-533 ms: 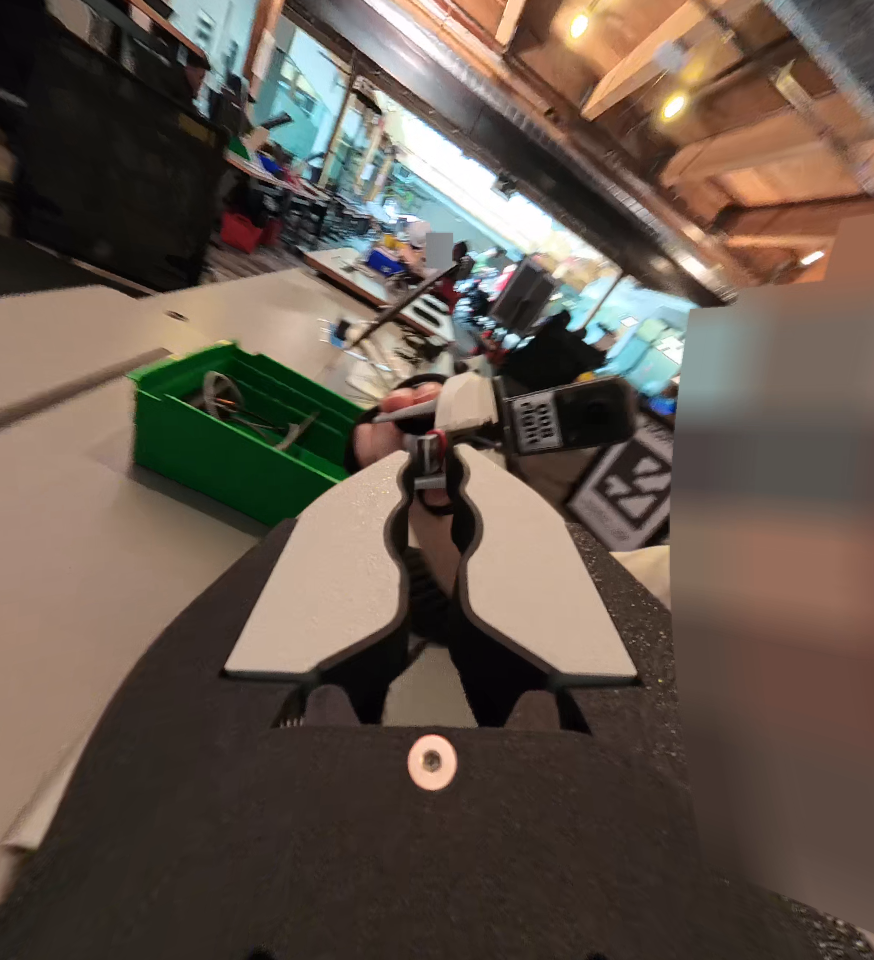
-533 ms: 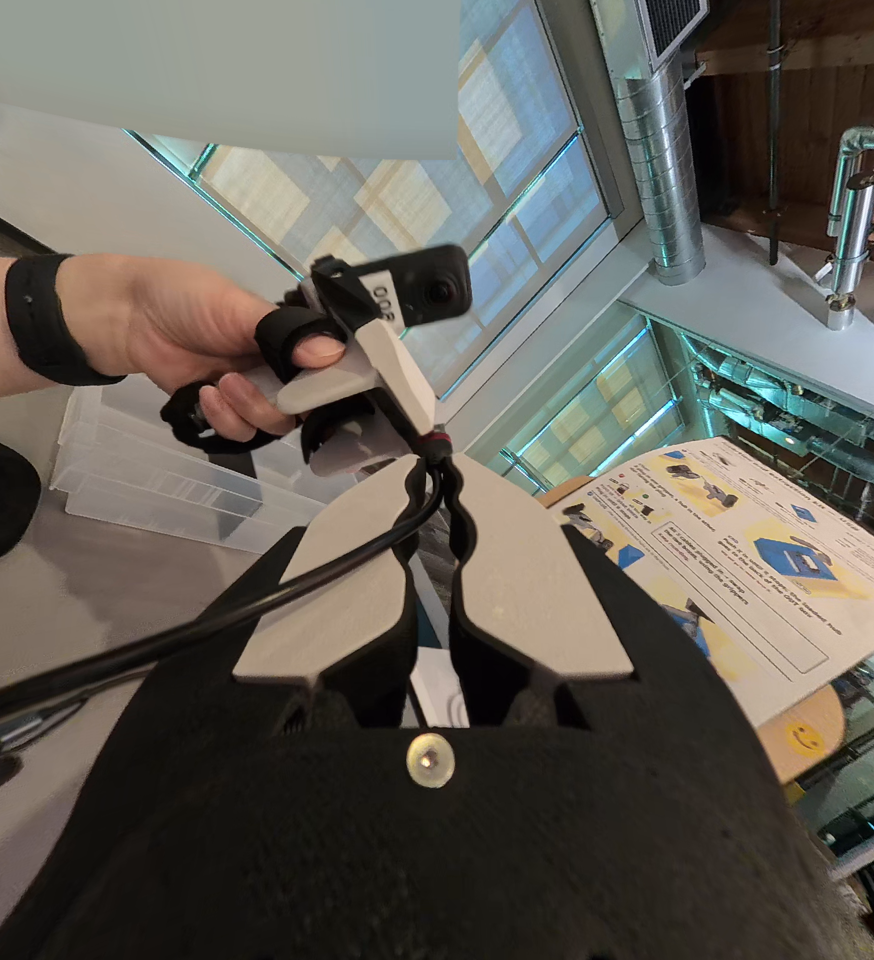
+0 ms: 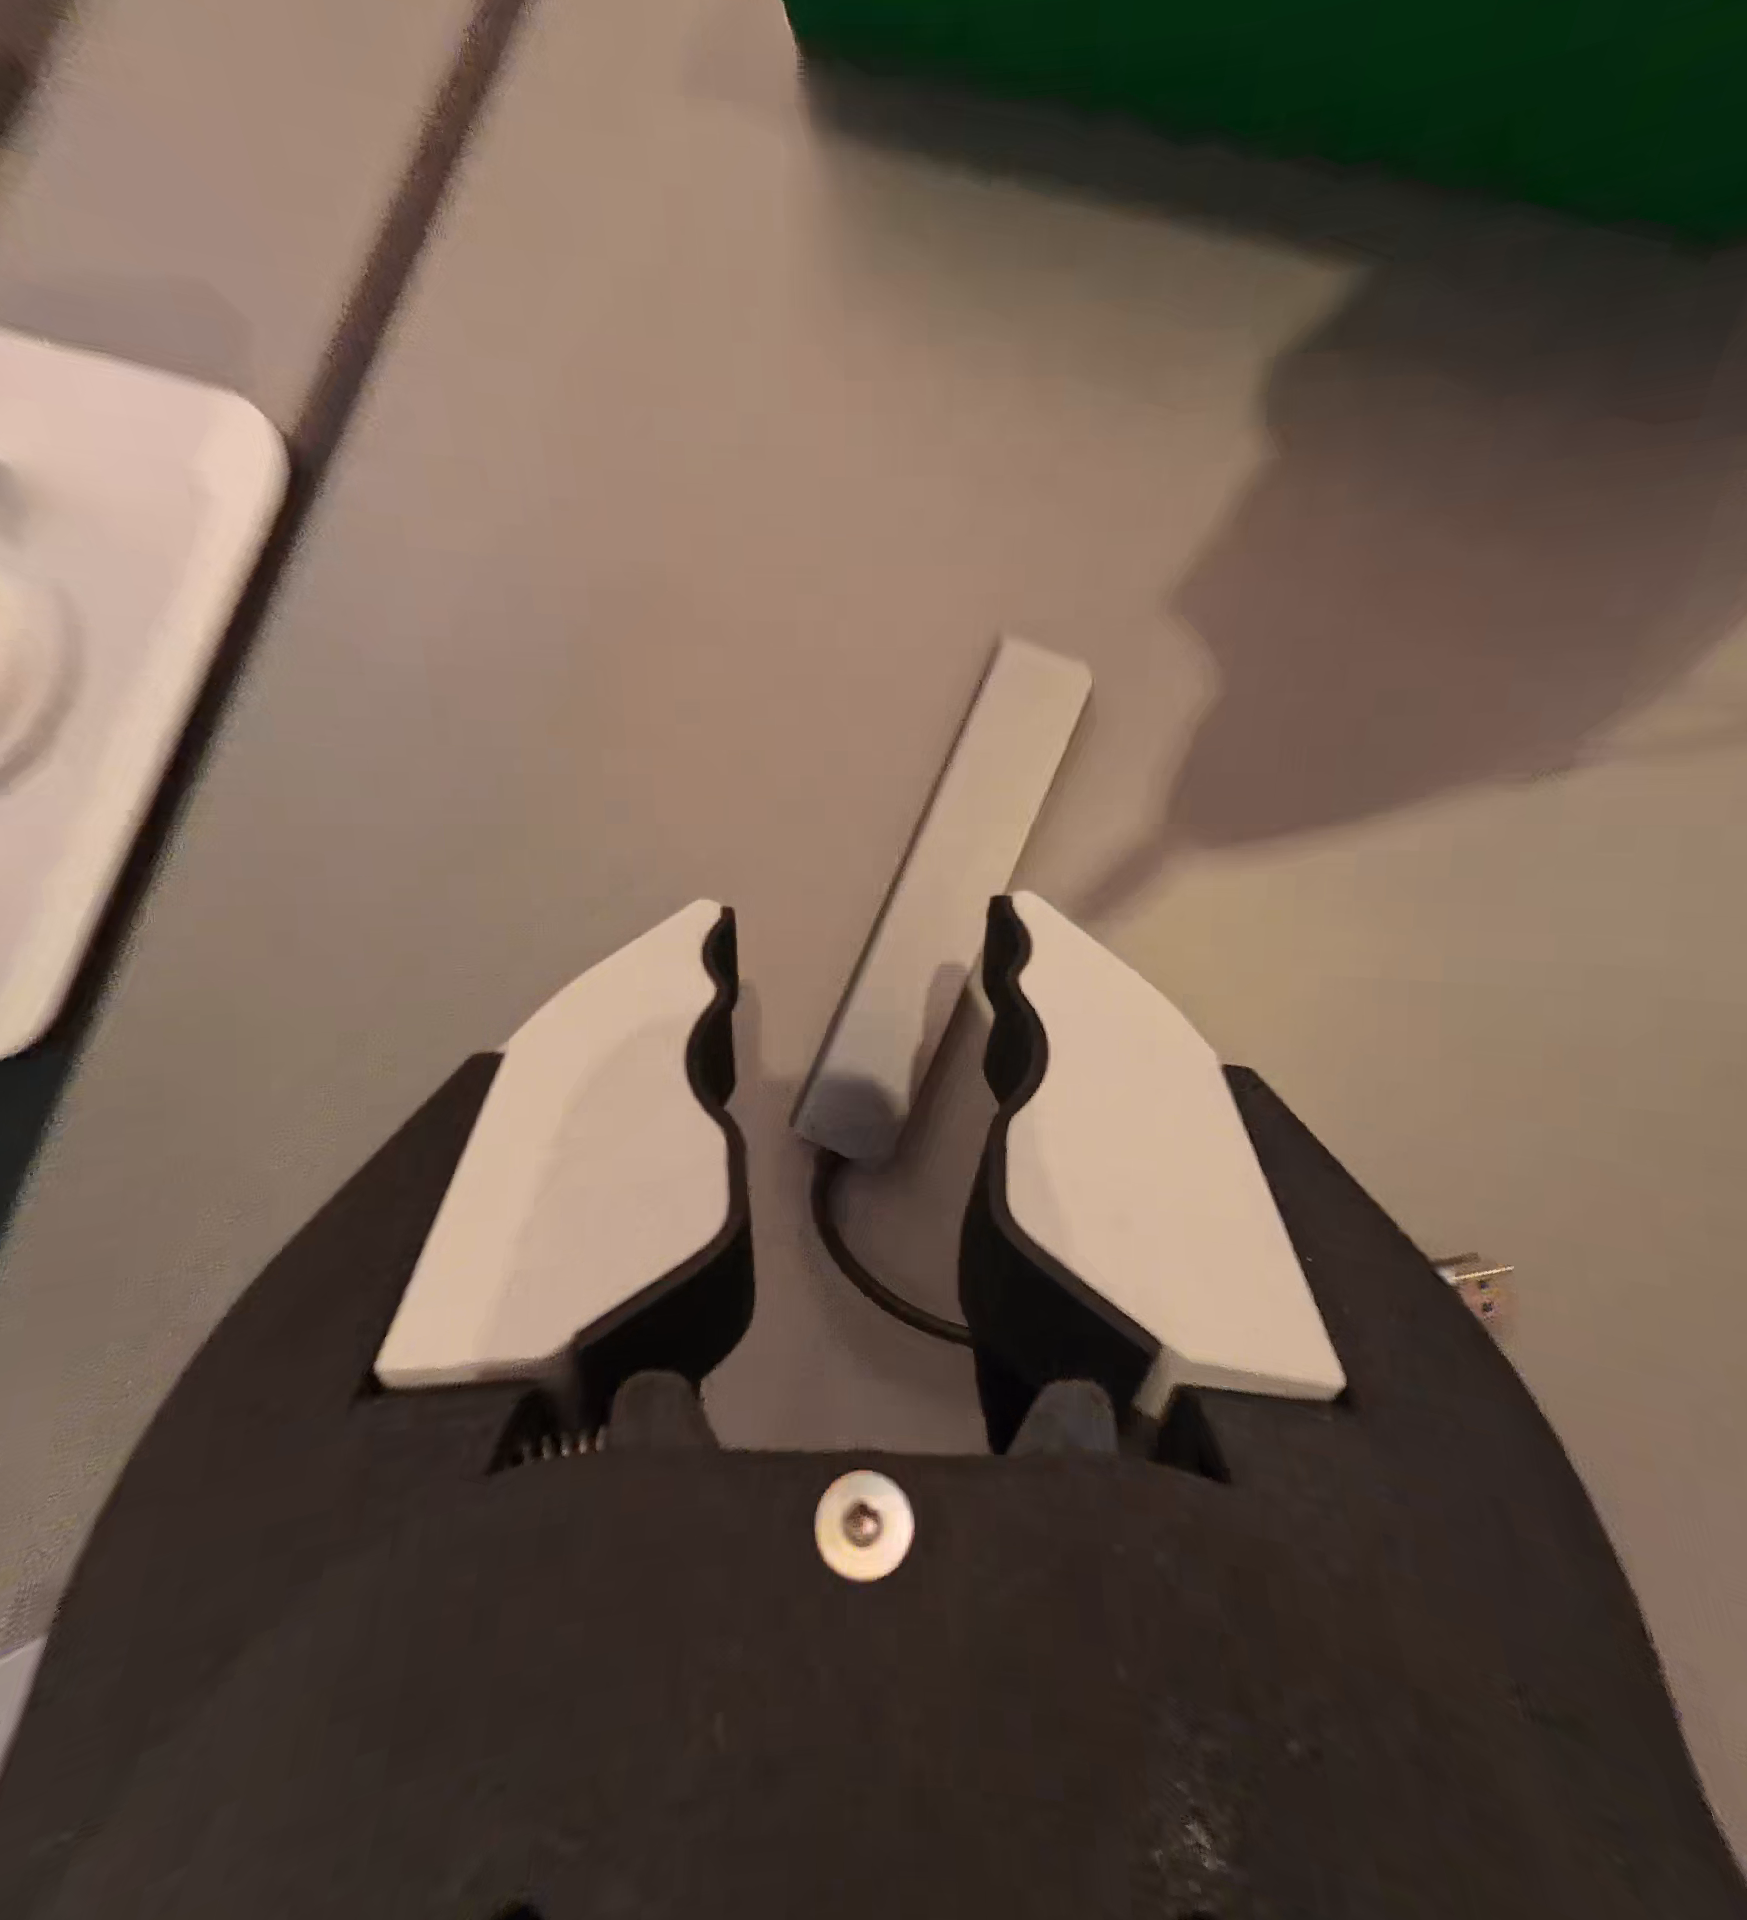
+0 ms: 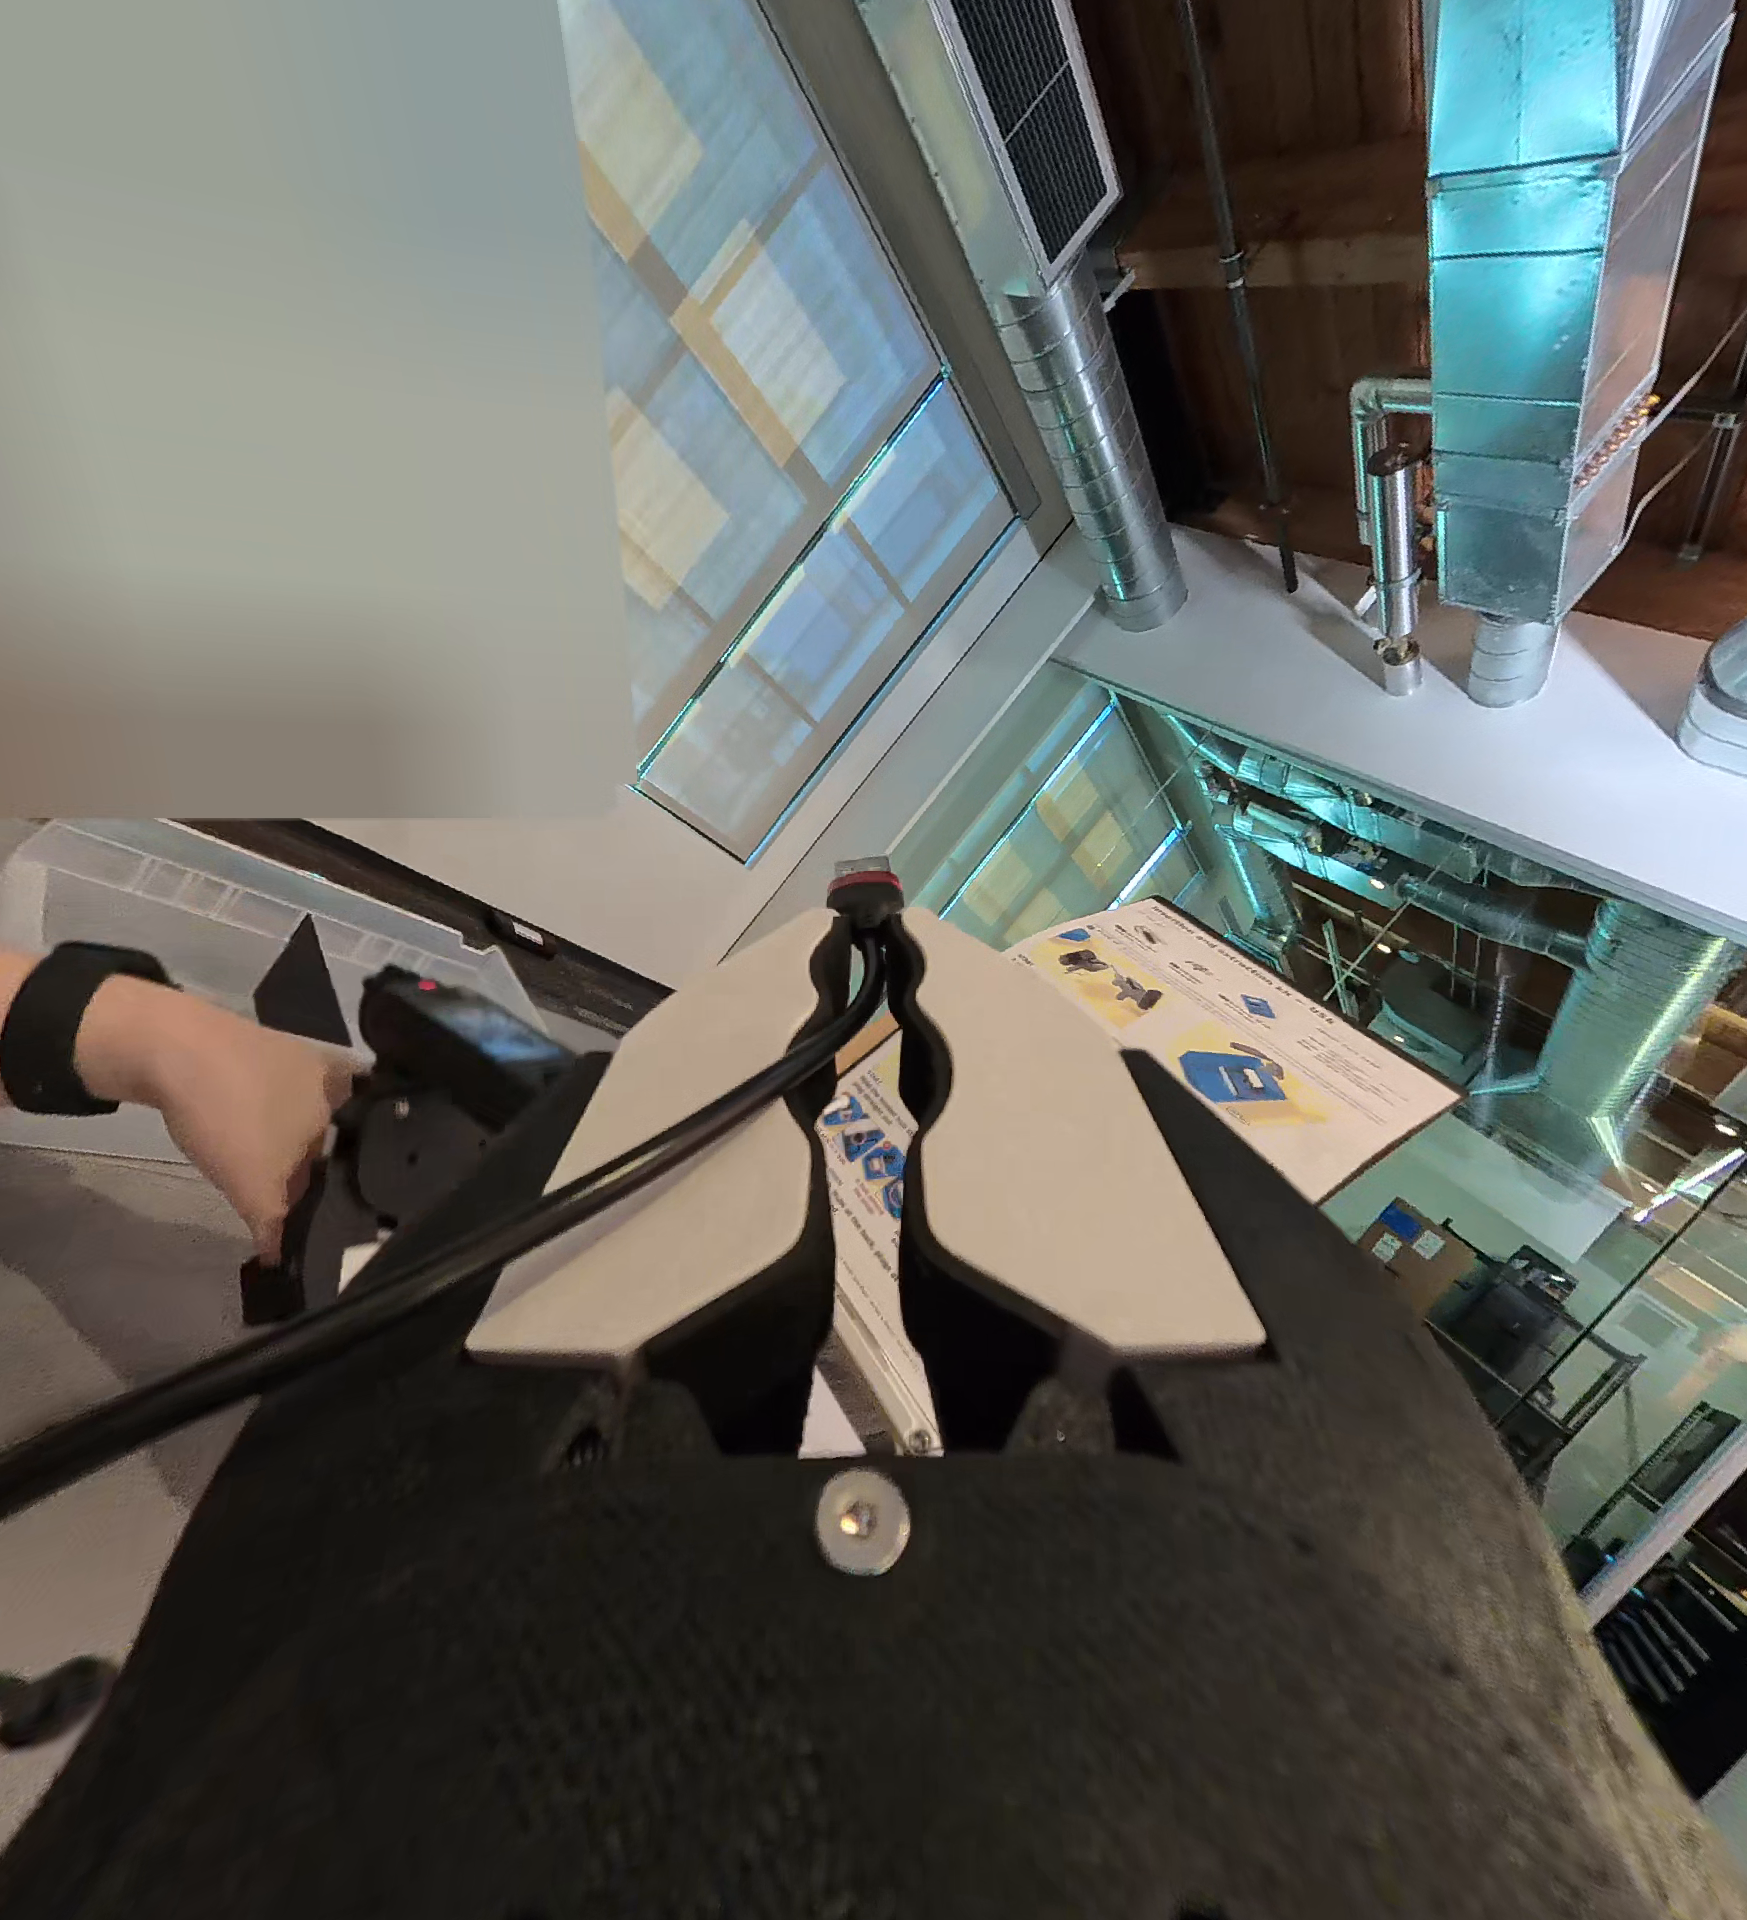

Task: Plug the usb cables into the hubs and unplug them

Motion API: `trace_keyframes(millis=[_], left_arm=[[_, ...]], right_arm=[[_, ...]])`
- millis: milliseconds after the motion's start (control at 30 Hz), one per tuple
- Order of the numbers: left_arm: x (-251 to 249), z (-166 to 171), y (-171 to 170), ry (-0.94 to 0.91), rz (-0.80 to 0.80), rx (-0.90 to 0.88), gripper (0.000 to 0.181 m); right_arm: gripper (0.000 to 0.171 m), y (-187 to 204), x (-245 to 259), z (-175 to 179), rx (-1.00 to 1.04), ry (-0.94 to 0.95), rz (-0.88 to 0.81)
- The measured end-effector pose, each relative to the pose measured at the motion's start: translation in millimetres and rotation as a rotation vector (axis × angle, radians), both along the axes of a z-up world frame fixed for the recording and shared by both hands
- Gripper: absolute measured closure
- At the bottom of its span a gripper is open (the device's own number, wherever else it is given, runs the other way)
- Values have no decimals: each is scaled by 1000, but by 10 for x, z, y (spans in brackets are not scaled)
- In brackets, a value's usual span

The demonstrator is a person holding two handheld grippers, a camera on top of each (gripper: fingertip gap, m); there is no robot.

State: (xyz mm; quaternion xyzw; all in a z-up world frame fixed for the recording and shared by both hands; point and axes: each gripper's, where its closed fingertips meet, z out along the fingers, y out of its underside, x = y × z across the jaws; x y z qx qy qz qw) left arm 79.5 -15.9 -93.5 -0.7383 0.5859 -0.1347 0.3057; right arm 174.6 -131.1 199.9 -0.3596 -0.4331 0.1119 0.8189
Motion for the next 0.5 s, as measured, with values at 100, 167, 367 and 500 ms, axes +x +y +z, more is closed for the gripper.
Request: trace_keyframes(millis=[100,167,367,500], left_arm=[[-82,-358,13,123,-16,-53,135],[-149,-519,32,184,-21,-68,133],[-187,-659,-36,187,-46,-170,140],[-307,-655,-76,251,91,-281,148]], right_arm=[[164,3,16,4,-9,4,6],[164,6,-1,-12,-19,-6,15],[164,67,-32,-77,-36,-37,2],[164,103,-39,-104,-55,-28,18]])
